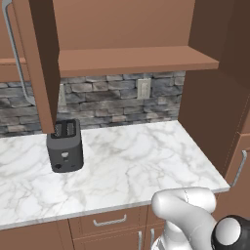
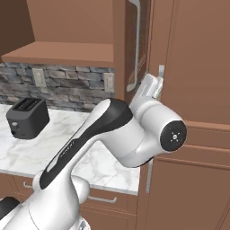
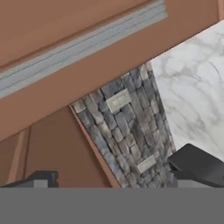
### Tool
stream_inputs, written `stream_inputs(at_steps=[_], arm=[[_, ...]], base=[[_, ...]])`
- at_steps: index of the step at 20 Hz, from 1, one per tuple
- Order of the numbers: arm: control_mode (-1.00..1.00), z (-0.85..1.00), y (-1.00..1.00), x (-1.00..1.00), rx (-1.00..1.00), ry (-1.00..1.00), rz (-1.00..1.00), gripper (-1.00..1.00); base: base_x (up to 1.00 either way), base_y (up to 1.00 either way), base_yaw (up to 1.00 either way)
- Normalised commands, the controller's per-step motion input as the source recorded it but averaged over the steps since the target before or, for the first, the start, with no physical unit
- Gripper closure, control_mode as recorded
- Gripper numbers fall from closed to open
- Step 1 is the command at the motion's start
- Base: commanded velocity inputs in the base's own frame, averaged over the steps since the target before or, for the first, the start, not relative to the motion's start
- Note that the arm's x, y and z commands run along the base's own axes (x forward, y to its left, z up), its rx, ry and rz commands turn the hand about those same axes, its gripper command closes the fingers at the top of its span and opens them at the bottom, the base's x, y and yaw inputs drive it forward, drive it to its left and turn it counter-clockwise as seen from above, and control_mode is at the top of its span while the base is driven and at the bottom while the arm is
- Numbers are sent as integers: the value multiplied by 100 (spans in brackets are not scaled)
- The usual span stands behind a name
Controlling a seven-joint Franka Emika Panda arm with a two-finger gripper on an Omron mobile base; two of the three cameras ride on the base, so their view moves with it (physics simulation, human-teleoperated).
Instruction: Open the cabinet and move the ladle to the pot. Then close the cabinet.
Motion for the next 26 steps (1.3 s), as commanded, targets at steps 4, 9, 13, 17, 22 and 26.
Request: stream_inputs(at_steps=[4, 9, 13, 17, 22, 26], arm=[[-100, -8, 43, 39, 1, 0, 2, -100], [-100, -23, 100, 34, 0, 0, 2, -100], [-100, -13, 100, 52, 0, 0, 1, -100], [-100, 0, 87, 81, 0, -1, 0, -100], [-100, 0, 58, 76, 0, -1, 0, -100], [-100, -10, 36, 64, 0, 0, 0, -100]], base=[[0, 0, 0], [0, 0, 0], [0, 0, 0], [0, 0, 0], [0, 0, 0], [0, 0, 0]])
